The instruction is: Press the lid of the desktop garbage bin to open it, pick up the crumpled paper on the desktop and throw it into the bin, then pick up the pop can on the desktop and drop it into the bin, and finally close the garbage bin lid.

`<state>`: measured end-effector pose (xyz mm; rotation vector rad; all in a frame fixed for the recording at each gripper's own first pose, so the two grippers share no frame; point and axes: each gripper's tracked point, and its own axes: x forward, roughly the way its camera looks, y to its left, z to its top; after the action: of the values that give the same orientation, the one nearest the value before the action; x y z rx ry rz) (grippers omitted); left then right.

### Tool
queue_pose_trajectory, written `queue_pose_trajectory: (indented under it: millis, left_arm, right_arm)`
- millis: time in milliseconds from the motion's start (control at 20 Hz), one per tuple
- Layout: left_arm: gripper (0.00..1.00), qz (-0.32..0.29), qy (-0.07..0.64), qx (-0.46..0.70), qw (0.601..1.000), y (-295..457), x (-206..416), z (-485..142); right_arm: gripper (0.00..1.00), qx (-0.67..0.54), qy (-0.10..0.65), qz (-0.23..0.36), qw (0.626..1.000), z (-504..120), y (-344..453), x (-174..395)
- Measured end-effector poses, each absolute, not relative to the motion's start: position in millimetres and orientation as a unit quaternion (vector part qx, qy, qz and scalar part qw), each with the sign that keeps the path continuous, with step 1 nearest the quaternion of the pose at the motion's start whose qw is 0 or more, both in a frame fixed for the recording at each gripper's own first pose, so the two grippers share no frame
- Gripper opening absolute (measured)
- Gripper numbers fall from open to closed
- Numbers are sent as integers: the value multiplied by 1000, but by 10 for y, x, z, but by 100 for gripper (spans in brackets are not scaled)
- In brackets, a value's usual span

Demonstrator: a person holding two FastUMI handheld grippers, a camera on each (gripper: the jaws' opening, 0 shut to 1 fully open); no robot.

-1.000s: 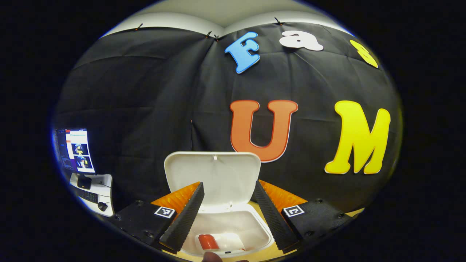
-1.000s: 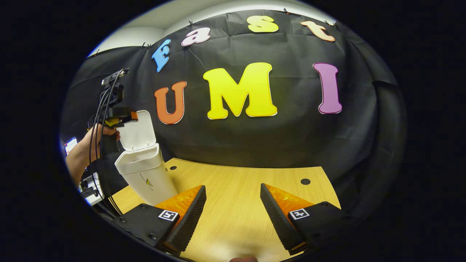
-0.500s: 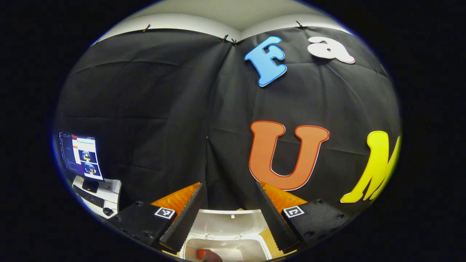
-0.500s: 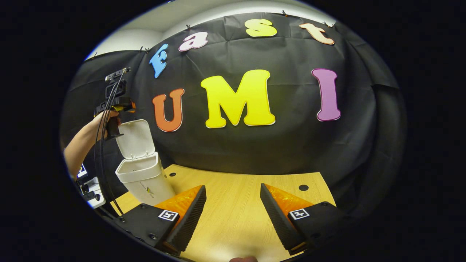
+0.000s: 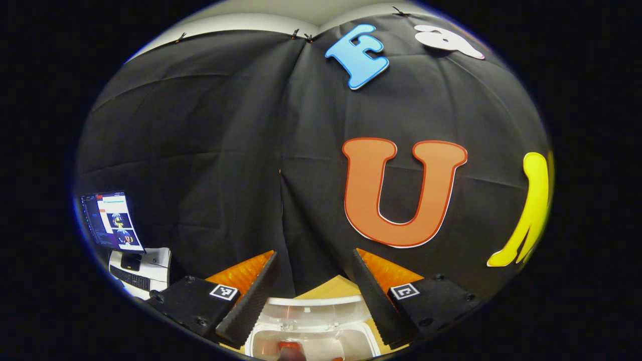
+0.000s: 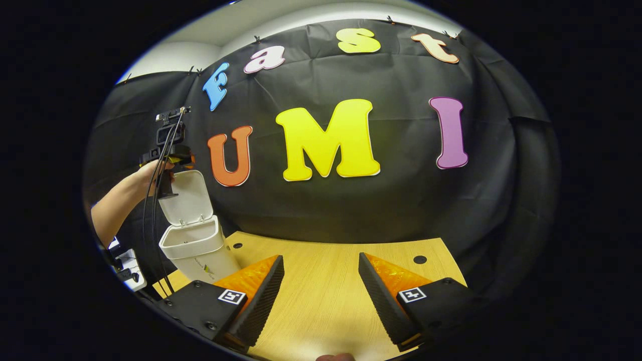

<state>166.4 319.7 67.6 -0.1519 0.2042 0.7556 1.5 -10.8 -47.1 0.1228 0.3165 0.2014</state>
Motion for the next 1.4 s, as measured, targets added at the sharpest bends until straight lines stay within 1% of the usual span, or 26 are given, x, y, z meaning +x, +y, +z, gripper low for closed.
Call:
queue_pose_trajectory:
  millis: [100,150,250,500,750,950,1250,1300,1400]
  left_arm:
    - [94,373,97,-78,919,3194,1639,687]
    - [92,373,99,-85,918,3170,1620,666]
    - [92,375,104,-95,916,3104,1541,660]
    - [92,376,103,-109,914,2764,1252,535]
    - [92,373,121,-113,913,2308,890,152]
    - [91,369,136,-121,911,2102,687,-191]
    - [91,366,160,-114,910,1901,567,-565]
    - [91,364,162,-111,910,1881,567,-614]
    - [91,362,171,-104,911,1864,535,-727]
  right_arm:
    - [94,67,158,91,981,-495,-189,-9]
    - [94,70,160,89,981,-509,-220,-20]
    - [94,77,163,85,980,-534,-281,-52]
    - [94,78,157,102,979,-523,-344,-125]
    - [94,75,158,122,977,-557,-423,-207]
    - [94,68,165,132,975,-609,-477,-281]
    - [94,57,167,134,975,-628,-558,-308]
    - [93,57,169,131,975,-648,-577,-308]
    - [94,62,172,126,975,-671,-607,-288]
